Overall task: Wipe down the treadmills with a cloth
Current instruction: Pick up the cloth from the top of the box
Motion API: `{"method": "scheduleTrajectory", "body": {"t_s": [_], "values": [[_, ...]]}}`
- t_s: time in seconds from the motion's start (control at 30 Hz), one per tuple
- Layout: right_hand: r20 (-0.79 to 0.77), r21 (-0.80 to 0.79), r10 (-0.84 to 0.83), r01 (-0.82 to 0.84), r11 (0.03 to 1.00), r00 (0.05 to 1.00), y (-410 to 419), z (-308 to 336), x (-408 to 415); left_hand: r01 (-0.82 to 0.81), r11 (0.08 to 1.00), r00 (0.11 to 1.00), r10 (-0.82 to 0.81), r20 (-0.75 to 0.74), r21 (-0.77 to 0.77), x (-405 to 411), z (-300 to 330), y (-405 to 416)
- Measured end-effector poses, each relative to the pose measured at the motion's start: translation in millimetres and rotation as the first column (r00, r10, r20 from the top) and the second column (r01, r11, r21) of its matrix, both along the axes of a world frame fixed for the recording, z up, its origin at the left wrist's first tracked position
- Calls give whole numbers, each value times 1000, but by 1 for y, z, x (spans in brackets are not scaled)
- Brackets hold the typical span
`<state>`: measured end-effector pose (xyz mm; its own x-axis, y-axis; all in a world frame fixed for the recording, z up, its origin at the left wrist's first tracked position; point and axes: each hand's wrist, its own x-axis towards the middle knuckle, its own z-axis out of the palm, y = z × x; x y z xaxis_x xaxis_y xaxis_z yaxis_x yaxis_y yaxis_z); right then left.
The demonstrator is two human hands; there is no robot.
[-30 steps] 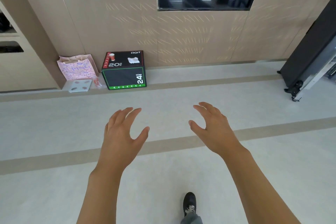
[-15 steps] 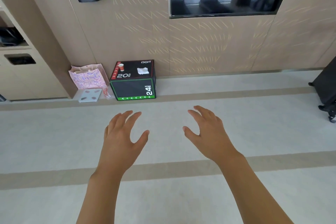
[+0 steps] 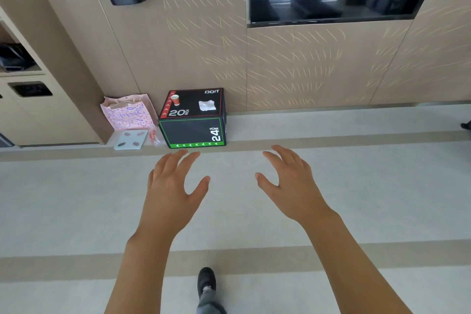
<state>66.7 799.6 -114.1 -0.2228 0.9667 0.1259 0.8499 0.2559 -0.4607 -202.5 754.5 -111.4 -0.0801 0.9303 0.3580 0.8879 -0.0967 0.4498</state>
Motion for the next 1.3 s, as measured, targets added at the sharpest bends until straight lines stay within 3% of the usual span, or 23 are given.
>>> {"method": "scheduleTrajectory", "body": {"t_s": [0.5, 0.83, 1.13, 1.3], "values": [[22, -16, 17, -17, 1000, 1000, 203, 8, -187, 22, 1000, 999, -22, 44, -15, -183, -8, 200], [80, -57, 103, -99, 993, 991, 297, 1, -296, -56, 998, 991, 58, 118, -21, -276, -18, 261], [55, -64, 188, -185, 981, 981, 386, -11, -350, -142, 990, 979, 144, 147, -25, -314, -28, 316], [38, -45, 204, -202, 978, 978, 455, -14, -348, -144, 989, 982, 146, 124, -26, -312, -27, 391]]}}
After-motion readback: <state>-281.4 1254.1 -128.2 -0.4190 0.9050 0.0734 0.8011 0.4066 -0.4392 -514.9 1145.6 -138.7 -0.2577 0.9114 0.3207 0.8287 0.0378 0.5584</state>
